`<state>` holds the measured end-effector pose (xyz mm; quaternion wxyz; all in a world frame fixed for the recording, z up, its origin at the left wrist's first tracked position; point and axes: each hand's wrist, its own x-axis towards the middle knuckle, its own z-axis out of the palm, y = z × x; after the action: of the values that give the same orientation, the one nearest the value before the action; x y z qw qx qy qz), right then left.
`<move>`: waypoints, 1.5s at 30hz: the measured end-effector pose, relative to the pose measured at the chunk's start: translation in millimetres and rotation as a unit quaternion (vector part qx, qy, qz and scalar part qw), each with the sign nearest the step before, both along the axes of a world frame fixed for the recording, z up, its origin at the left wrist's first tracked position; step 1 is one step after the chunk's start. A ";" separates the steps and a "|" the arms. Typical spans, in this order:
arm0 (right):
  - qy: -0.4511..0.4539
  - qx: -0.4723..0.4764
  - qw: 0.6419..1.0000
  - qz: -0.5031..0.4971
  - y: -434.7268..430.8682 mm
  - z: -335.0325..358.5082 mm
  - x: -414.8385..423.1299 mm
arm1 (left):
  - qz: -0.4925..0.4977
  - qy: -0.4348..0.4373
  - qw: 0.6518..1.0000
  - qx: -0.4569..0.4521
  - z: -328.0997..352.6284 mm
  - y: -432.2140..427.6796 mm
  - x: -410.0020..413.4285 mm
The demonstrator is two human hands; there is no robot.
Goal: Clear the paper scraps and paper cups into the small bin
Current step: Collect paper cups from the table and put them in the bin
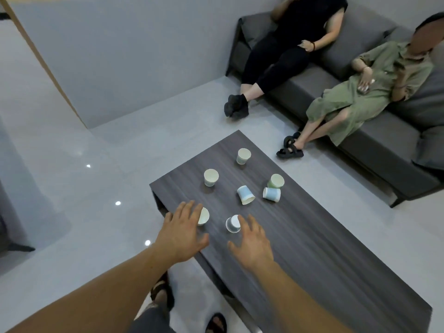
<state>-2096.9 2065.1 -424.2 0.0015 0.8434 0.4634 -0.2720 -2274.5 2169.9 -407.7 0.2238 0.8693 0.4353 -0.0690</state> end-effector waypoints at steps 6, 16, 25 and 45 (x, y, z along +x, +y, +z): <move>-0.012 -0.057 0.997 -0.050 59.0 -69.1 32.2 | -0.064 0.005 0.997 -0.049 -71.5 90.1 36.2; 0.000 -0.112 0.990 -0.090 99.4 -224.3 65.1 | -0.110 -0.010 0.988 -0.110 -200.3 142.8 70.6; 0.216 0.153 0.931 -0.251 137.5 -195.7 88.2 | -0.115 -0.069 0.982 -0.132 -207.4 154.5 93.3; 0.145 0.013 0.982 0.119 172.2 -214.6 3.4 | 0.190 -0.041 0.980 -0.032 -188.8 165.8 0.7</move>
<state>-2093.5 2237.3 -638.8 -0.0443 0.7336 0.5596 -0.3830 -2273.8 2335.7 -596.5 0.2786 0.7649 0.5808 -0.0032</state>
